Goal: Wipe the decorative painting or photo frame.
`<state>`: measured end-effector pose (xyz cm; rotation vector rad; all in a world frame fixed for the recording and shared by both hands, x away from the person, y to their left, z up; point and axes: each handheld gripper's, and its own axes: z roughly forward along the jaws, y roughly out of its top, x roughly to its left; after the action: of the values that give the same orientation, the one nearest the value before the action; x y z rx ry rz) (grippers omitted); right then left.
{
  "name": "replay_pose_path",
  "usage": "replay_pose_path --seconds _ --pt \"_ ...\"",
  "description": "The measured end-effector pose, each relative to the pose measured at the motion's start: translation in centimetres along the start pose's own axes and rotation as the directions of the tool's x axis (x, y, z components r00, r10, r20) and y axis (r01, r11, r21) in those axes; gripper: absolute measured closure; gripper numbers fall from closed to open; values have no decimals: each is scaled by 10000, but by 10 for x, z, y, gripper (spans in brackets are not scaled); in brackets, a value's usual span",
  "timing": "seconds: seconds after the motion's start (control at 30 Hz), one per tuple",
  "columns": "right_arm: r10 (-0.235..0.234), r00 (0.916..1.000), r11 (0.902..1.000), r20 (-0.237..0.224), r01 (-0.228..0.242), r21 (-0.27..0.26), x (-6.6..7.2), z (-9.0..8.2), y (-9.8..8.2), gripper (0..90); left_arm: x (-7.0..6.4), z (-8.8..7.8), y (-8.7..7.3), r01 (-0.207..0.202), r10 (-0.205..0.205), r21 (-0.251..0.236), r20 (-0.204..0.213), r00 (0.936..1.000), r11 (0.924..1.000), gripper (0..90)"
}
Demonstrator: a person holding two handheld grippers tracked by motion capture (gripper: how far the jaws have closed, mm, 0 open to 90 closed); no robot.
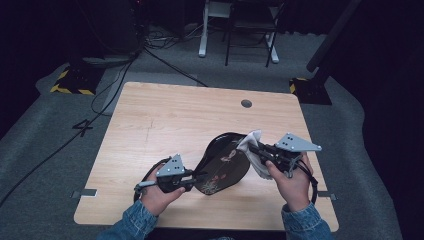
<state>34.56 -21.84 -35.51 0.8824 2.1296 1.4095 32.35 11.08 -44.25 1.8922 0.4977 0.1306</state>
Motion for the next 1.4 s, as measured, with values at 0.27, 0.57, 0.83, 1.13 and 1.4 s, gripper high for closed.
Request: replay_pose_path --seconds 0.27,0.57,0.83,1.13,1.4 --pt "295 9993 9993 228 -300 219 -8 -2 -7 820 0 0 0 6 -6 -3 -1 10000 10000 787" --pt "510 9976 9966 467 -539 624 -14 -2 -20 820 0 0 0 30 -30 -1 -14 10000 10000 788" --pt "468 9968 9940 641 -528 955 -12 0 -27 819 0 0 0 98 -98 57 8 10000 9999 793" --pt "86 9996 9975 284 -105 698 2 0 -10 819 -3 3 2 -59 60 173 -70 10000 9998 792" --pt "-504 9984 9974 -239 516 498 24 6 9 819 -4 4 3 -119 122 250 -136 9998 9996 793"
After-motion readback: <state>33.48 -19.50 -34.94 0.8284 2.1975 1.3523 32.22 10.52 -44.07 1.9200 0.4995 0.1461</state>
